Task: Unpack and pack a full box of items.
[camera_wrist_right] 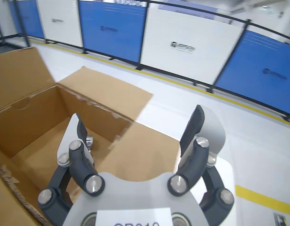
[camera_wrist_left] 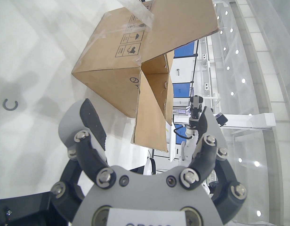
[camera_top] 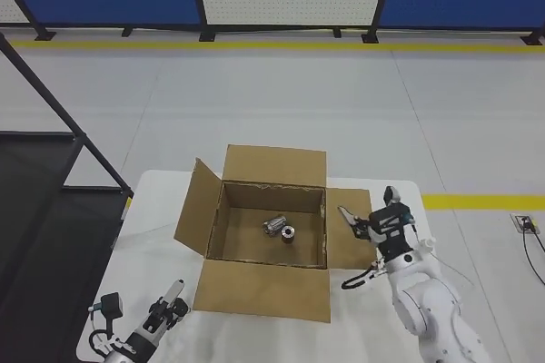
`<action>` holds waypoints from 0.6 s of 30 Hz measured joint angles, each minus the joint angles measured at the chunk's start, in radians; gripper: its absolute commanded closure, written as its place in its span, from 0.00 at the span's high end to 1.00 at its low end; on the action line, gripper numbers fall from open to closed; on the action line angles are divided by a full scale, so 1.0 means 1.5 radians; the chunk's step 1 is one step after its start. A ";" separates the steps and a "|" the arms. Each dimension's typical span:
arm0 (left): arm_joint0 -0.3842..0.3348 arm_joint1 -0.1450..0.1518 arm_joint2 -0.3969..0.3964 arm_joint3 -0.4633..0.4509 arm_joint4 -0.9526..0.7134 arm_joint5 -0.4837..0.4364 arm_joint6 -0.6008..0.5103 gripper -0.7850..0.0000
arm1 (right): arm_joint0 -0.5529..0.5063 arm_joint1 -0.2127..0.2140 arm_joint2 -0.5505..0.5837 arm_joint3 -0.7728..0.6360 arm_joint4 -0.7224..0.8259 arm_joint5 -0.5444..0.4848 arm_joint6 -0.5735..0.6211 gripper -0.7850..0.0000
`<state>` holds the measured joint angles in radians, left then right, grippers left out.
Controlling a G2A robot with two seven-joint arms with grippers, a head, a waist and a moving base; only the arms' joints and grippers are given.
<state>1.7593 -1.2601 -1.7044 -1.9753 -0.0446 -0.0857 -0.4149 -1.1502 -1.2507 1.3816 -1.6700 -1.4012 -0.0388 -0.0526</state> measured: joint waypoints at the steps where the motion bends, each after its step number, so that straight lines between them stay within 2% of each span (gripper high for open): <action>1: 0.000 0.000 0.000 0.000 0.000 0.000 0.000 1.00 | -0.025 0.002 0.027 -0.014 -0.002 0.032 0.000 1.00; 4: 0.000 0.000 0.000 0.000 0.000 0.000 0.000 1.00 | -0.074 0.000 0.079 -0.029 0.009 0.151 0.009 1.00; 7: 0.000 0.000 0.000 0.000 0.000 0.000 0.000 1.00 | -0.105 -0.001 0.112 -0.015 0.028 0.204 0.011 1.00; 12: 0.000 0.000 0.000 0.000 0.000 0.000 0.000 1.00 | -0.103 0.000 0.137 0.058 0.053 0.186 0.032 1.00; 18: 0.000 0.000 0.000 0.000 0.000 0.000 0.000 1.00 | -0.057 0.001 0.132 0.175 0.059 0.113 0.048 1.00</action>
<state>1.7593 -1.2601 -1.7044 -1.9753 -0.0446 -0.0857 -0.4149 -1.2355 -1.2485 1.5791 -1.4073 -1.3133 0.1307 0.0187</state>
